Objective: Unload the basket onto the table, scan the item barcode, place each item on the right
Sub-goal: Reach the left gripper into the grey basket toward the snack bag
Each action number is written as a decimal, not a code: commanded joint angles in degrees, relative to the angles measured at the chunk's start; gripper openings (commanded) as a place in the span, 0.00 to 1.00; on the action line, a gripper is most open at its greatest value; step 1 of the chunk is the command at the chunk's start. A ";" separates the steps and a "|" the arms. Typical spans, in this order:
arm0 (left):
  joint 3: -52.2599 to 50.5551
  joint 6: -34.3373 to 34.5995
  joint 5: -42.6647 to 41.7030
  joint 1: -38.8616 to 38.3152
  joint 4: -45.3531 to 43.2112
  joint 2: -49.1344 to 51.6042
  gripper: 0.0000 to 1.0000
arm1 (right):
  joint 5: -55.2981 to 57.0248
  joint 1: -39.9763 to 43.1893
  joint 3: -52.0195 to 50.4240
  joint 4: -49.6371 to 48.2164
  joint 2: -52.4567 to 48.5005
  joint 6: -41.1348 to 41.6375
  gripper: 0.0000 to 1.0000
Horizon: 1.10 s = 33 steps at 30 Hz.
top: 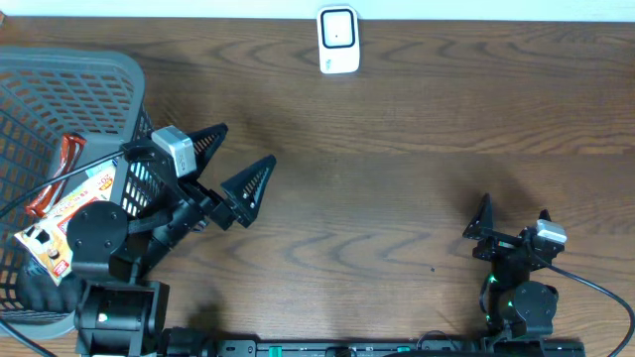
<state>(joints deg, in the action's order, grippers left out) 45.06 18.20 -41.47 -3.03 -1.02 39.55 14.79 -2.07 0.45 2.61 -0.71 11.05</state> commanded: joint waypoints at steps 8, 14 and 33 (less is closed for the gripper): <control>20.39 12.96 13.03 23.74 20.74 11.74 0.98 | -0.13 -0.44 -0.13 0.22 0.17 -0.83 0.99; 26.80 19.63 9.60 41.16 26.40 22.25 0.98 | -0.11 -0.44 -0.13 0.20 0.17 -0.83 0.99; 26.49 36.79 29.77 45.55 57.77 44.81 0.98 | -0.11 -0.44 -0.13 0.20 0.17 -0.83 0.99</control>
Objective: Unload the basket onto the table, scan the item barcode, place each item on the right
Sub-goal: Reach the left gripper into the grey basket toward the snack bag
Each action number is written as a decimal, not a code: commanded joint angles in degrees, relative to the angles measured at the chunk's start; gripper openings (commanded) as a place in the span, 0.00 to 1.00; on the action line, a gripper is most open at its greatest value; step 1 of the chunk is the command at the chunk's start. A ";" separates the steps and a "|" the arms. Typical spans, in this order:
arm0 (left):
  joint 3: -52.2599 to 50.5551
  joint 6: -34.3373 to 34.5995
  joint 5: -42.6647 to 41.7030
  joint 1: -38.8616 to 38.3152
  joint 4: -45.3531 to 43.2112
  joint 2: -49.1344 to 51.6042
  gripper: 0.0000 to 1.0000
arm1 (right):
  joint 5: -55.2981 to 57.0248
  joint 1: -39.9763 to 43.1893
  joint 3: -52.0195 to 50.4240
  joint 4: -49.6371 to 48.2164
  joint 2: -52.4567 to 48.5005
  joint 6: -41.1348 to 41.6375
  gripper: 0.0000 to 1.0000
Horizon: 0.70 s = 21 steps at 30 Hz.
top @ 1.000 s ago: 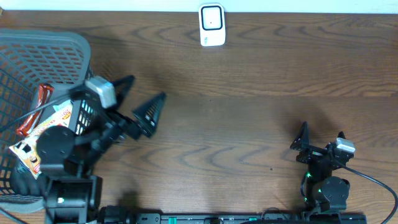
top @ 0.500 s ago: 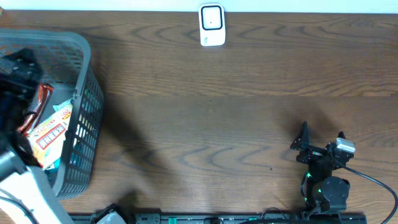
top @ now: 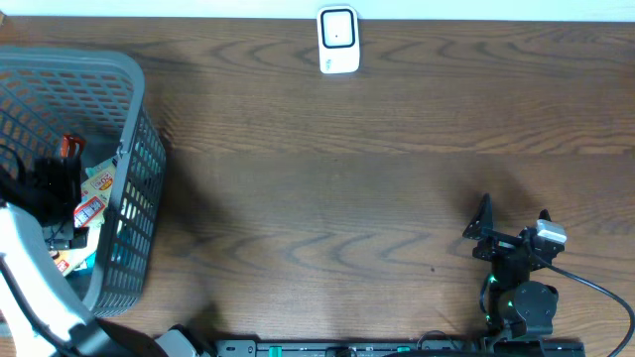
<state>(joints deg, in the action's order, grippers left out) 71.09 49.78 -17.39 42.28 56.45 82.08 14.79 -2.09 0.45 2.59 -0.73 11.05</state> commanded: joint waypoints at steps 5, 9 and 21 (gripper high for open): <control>0.39 8.20 6.95 0.22 0.79 8.02 0.98 | -0.13 -0.42 -0.13 0.22 0.20 -0.83 0.99; 0.39 10.47 8.09 0.13 3.58 10.97 0.98 | -0.11 -0.42 -0.13 0.22 0.20 -0.83 0.99; -2.67 15.04 16.96 -0.68 -1.75 12.41 0.98 | -0.13 -0.42 -0.13 0.22 0.20 -0.83 0.99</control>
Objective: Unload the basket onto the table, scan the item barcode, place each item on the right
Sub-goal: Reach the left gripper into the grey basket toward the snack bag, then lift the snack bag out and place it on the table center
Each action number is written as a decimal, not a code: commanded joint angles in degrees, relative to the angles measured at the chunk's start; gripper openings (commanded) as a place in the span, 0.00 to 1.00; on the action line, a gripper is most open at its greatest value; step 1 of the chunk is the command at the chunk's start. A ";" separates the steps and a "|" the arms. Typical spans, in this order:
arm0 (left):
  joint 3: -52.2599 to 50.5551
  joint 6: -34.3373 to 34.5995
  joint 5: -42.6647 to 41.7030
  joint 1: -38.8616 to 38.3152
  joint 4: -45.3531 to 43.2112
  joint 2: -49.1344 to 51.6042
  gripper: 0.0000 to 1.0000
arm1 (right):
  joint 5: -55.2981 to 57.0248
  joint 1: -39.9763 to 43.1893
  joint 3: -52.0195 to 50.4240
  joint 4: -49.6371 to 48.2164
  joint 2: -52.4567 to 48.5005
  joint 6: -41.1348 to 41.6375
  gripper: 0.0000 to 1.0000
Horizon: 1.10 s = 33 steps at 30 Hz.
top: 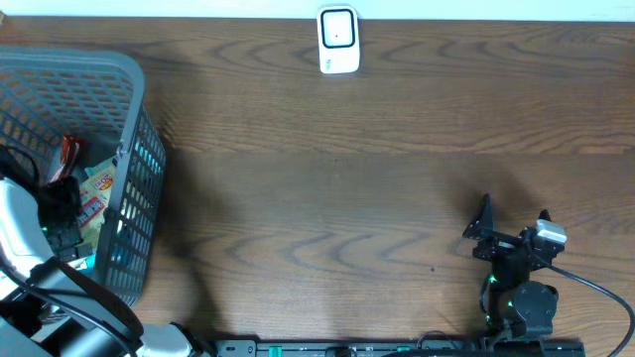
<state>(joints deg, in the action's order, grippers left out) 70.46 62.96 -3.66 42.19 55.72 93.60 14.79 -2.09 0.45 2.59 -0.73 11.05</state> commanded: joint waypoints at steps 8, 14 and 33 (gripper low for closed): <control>-6.16 1.86 3.04 -4.57 -9.79 4.28 0.94 | -0.11 -0.42 -0.13 0.22 0.20 -0.83 0.99; -5.64 0.57 3.04 -4.61 -13.60 4.35 0.19 | -0.13 -0.42 -0.13 0.22 0.20 -0.83 0.99; 7.19 -9.55 -4.22 -3.58 -13.42 -24.13 0.07 | -0.13 -0.42 -0.13 0.22 0.20 -0.83 0.99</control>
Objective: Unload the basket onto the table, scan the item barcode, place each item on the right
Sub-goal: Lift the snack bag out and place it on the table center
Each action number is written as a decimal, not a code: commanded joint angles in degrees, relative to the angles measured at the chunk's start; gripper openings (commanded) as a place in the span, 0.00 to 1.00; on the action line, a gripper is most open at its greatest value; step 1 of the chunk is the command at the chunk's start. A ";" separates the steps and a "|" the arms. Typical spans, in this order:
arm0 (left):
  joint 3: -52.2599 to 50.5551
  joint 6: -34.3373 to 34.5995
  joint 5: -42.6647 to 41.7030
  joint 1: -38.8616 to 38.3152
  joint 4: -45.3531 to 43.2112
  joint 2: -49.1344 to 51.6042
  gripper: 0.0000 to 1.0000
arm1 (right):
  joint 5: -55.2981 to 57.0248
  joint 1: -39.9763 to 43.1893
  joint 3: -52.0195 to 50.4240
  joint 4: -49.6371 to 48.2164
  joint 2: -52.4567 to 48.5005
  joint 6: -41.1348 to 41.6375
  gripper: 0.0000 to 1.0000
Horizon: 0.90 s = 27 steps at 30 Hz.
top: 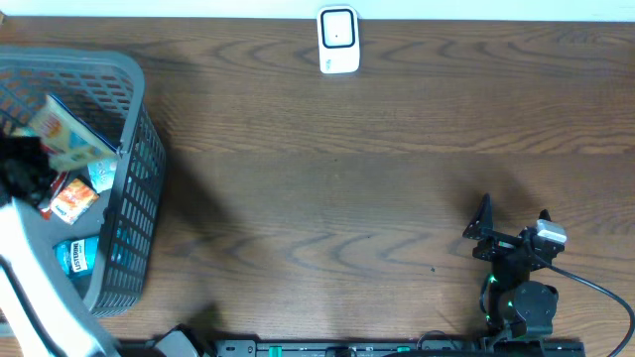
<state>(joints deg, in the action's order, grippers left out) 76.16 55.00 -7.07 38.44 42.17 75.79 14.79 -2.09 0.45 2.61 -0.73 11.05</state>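
The white barcode scanner (337, 41) stands at the table's far edge, in the middle. In the overhead view a yellow and orange snack pack (67, 134) is tilted up, raised above the other goods in the grey basket (139, 109) at the left. My left gripper (28, 169) is a blurred dark shape at the pack's lower left corner and looks shut on it. The right gripper (514, 223) rests open near the front right, with nothing between its fingers.
Lower in the basket lie an orange packet (74, 200), a small white item (102, 177) and a blue Listerine pack (74, 256). The left arm's white link (30, 288) runs along the basket's left side.
The left gripper was low in the basket among the packs. Now the yellow and orange pack is raised and tilted at the basket's back left, with the gripper at its corner. The right arm is unchanged.
At first my left gripper hung open over the table just right of the basket. Then it was inside the basket above the packs, then lower among them. Now it has one pack raised. The right arm stayed parked throughout.
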 commanded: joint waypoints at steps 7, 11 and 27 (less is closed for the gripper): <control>1.49 -1.57 -16.09 -1.01 -3.06 -21.03 0.07 | -0.11 -0.42 -0.13 0.20 0.20 -0.83 0.99; 1.40 -1.64 -26.27 -6.75 -3.65 -24.74 0.07 | -0.11 -0.42 -0.13 0.22 0.20 -0.83 0.99; 0.83 -13.22 -5.25 -59.43 -3.26 -3.48 0.07 | -0.11 -0.42 -0.13 0.22 0.20 -0.83 0.99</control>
<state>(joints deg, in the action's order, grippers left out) 76.86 44.49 -19.90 -15.40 39.77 67.18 14.79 -2.09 0.45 2.61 -0.73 11.05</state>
